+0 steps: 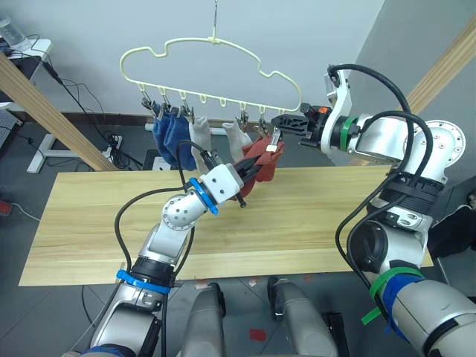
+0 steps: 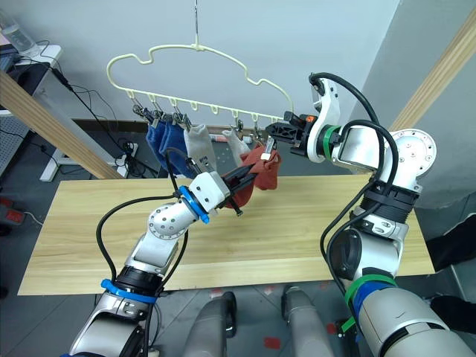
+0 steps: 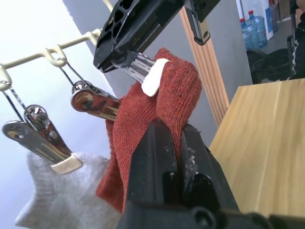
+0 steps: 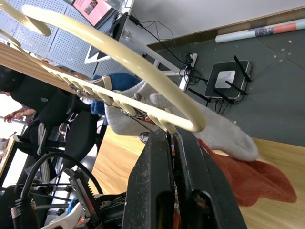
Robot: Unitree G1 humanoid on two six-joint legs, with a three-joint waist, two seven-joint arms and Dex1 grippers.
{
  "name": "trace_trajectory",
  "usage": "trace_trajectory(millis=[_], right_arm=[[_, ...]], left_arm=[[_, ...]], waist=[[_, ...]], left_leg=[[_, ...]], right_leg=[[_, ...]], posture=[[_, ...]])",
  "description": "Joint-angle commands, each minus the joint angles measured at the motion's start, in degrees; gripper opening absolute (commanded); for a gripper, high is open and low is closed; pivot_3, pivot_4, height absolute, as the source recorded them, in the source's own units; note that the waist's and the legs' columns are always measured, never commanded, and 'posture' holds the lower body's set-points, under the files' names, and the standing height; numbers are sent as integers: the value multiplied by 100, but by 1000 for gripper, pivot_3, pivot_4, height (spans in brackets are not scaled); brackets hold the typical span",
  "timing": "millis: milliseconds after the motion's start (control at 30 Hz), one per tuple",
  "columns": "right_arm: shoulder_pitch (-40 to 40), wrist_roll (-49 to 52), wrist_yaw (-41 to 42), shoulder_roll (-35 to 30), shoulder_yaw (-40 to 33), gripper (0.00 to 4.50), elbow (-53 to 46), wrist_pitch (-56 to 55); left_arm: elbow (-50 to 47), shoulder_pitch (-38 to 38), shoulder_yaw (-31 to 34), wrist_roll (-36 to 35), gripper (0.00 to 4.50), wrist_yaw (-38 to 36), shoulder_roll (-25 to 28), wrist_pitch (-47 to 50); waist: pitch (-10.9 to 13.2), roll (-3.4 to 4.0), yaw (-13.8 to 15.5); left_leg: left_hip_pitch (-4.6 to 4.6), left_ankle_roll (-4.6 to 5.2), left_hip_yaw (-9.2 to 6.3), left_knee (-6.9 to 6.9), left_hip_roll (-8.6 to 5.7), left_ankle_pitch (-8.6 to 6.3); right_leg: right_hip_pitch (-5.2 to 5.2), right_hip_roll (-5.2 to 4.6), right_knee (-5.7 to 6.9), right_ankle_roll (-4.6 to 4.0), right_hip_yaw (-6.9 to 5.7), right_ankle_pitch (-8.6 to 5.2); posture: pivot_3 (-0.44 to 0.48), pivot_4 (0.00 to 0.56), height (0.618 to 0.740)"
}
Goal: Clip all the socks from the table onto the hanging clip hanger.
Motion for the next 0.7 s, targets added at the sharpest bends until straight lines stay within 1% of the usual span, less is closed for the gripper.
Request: trace_trajectory(millis=[33,67,167,233,267,300,367,433,467,500,533,567,600,667,700], right_arm=[[68,155,-97,-73,14,0,-95,59],[72,165,-111,-80,20,0,-94,59],[95,191,-78,-128,79,746,-110,59],[108,193,-53,-150,111,1464,-129,59],[112,192,-42,-158,126,2067,-136,59],[117,199,-36,-164,127,2205,-142,59],[131,204,-18,-189,113,2807,-180,59],[174,270,4,-288,100,3457,-259,59],[236,341,59,-425,124,3880,-358,59],[280,395,96,-523,145,4101,-424,59],[309,435,118,-587,164,4481,-463,59],[420,559,252,-774,213,4481,-686,59],[626,687,489,-1106,314,4481,-1048,59],[1017,836,950,-1701,522,4500,-1716,50],[1124,856,1080,-1850,595,4500,-1855,7]], left_arm=[[-121,-39,-65,8,22,90,-48,-135],[-125,-39,-66,3,22,96,-47,-130],[-159,-34,-69,-15,0,108,-52,-116],[-179,-43,-82,-10,0,105,-52,-124],[-179,-50,-88,-8,0,99,-47,-134],[-180,-65,-90,-4,0,105,-52,-128],[-166,-112,-94,-1,0,118,-64,-95],[-151,-158,-112,-23,0,92,-78,-42],[-137,-190,-129,-22,0,78,-91,-4],[-127,-212,-140,-18,0,71,-99,21],[-122,-224,-146,-15,0,69,-103,36],[-90,-253,-157,-71,0,13,-112,60],[-32,-305,-177,-128,0,-33,-160,149],[71,-396,-213,-238,520,-142,-258,295],[92,-416,-218,-258,659,-167,-281,328]], waist=[[0,0,0],[0,0,0],[0,0,0],[0,0,-5],[0,0,-9],[0,0,-14],[0,0,-17],[0,0,-15],[0,0,-14],[0,0,-8],[0,0,-2],[0,0,-5],[0,0,-6],[0,1,42],[0,1,40]], left_leg=[[0,0,0,0,0,0],[0,0,0,0,0,0],[0,0,0,1,0,0],[0,0,0,1,0,0],[0,0,1,1,0,0],[0,0,1,1,0,0],[0,0,1,0,1,0],[0,0,0,0,1,0],[0,0,0,0,1,0],[-1,0,1,1,0,0],[-2,0,0,1,-1,0],[-5,0,0,1,-1,0],[-5,0,2,1,-2,0],[-10,0,-2,0,-4,0],[-14,1,-8,0,-5,0]], right_leg=[[0,0,0,0,0,0],[0,0,0,0,1,0],[0,0,1,1,0,-1],[0,0,1,1,1,-1],[-1,0,1,1,1,-1],[-1,0,1,1,1,-1],[-2,1,1,1,1,-1],[-2,2,1,1,1,-1],[-2,2,1,1,1,-1],[-2,1,1,1,2,-1],[-2,1,0,1,1,-1],[-2,1,-2,1,1,-1],[-2,0,-4,2,3,-1],[-2,-1,-7,3,-2,-1],[-2,-3,-9,3,-9,-2]], posture=[[-109,329,740],[-109,329,740],[-106,330,740],[-106,327,740],[-106,328,740],[-106,328,740],[-107,326,740],[-104,326,740],[-104,326,740],[-104,326,740],[-104,326,740],[-124,324,740],[-124,324,740],[-132,322,740],[-132,322,740]])
